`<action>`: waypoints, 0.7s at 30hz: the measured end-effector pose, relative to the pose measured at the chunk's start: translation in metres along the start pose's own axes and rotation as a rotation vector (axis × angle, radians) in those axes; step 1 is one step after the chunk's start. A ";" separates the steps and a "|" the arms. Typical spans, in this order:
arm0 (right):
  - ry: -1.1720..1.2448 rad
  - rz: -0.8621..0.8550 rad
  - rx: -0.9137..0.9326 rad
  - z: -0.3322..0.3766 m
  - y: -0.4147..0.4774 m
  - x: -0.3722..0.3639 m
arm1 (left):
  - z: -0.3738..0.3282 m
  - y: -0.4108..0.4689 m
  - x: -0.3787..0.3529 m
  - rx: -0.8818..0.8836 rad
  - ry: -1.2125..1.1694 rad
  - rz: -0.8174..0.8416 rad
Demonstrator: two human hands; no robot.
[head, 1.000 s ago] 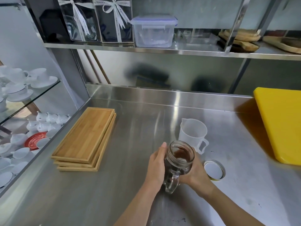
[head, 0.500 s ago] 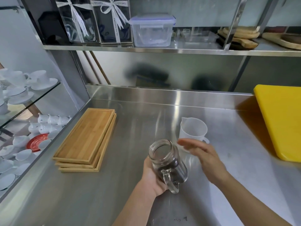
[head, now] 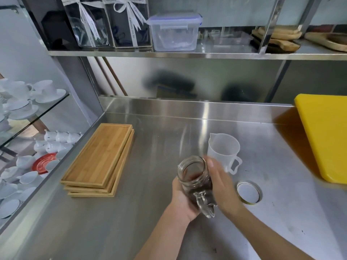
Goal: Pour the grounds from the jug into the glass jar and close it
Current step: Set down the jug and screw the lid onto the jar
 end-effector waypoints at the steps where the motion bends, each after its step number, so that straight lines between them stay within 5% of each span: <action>1: -0.012 0.080 -0.021 -0.003 -0.003 -0.006 | 0.003 -0.002 -0.003 0.007 0.000 0.013; 4: 0.003 0.049 -0.064 -0.012 -0.002 0.002 | 0.001 0.000 -0.001 0.032 0.090 -0.018; 7: 0.304 -0.131 -0.177 -0.020 -0.001 0.003 | 0.000 0.004 -0.003 0.076 0.134 -0.024; 16: 0.929 -0.141 -0.307 -0.030 -0.007 -0.006 | 0.013 0.018 0.015 -0.200 0.489 -0.320; 21: 0.925 -0.136 -0.333 -0.042 -0.013 -0.008 | 0.018 0.020 0.029 -0.231 0.595 -0.365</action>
Point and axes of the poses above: each hand's wrist, its own y-axis towards the middle knuckle, its own x-axis out of the back of the hand, z = x × y, the point moved 1 cm from there along y, towards the middle knuckle, and after that the axes turned 13 degrees about z, right-handed, at the moved point
